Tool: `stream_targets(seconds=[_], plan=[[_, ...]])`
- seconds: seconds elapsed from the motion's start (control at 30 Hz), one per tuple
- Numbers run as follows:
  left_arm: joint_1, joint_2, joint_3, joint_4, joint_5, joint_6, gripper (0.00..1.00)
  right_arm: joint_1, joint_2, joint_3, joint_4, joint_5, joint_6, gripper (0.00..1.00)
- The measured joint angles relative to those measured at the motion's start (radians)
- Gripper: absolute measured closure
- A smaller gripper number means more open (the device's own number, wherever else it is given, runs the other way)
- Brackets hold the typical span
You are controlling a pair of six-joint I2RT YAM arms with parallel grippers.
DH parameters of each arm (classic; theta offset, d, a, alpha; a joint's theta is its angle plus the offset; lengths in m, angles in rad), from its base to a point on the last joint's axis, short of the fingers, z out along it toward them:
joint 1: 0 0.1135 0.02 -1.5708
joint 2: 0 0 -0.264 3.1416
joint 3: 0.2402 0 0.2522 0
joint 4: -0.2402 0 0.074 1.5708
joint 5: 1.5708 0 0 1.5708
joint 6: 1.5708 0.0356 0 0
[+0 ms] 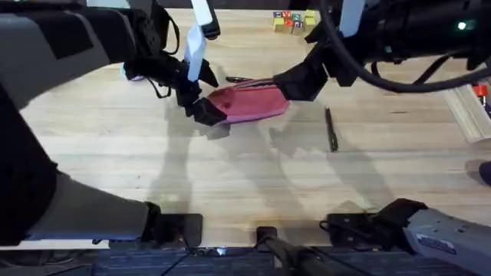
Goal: Unzip the bag, pick up the pens from the table one at a time and place them inside, then zip the bag closed.
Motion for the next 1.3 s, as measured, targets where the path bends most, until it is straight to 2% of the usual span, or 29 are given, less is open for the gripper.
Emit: stream_targets(seconds=[0.17,0.33,0.53,0.73,0.83,1.07,1.3], plan=[[0.000,0.000,0.012,-0.024,-0.001,-0.044,0.008,0.000,0.000,0.001,-0.009,0.001,-0.017,0.009],[0.010,-0.052,0.100,-0.114,-0.002,-0.092,0.007,-0.001,0.037,0.072,-0.115,0.005,-0.059,0.009],[0.033,-0.207,0.191,-0.233,-0.020,-0.106,0.008,-0.001,0.185,0.302,-0.313,0.009,-0.152,0.009],[0.033,-0.314,0.199,-0.363,-0.049,-0.121,0.006,-0.002,0.380,0.539,-0.514,0.008,-0.293,0.010],[0.033,-0.342,0.199,-0.419,-0.061,-0.131,0.006,-0.002,0.461,0.618,-0.579,-0.004,-0.385,0.010],[0.033,-0.392,0.199,-0.488,-0.082,-0.158,0.007,-0.002,0.543,0.658,-0.589,-0.012,-0.580,0.008],[0.033,-0.401,0.199,-0.489,-0.085,-0.166,0.008,-0.002,0.555,0.659,-0.468,-0.011,-0.770,0.007]])
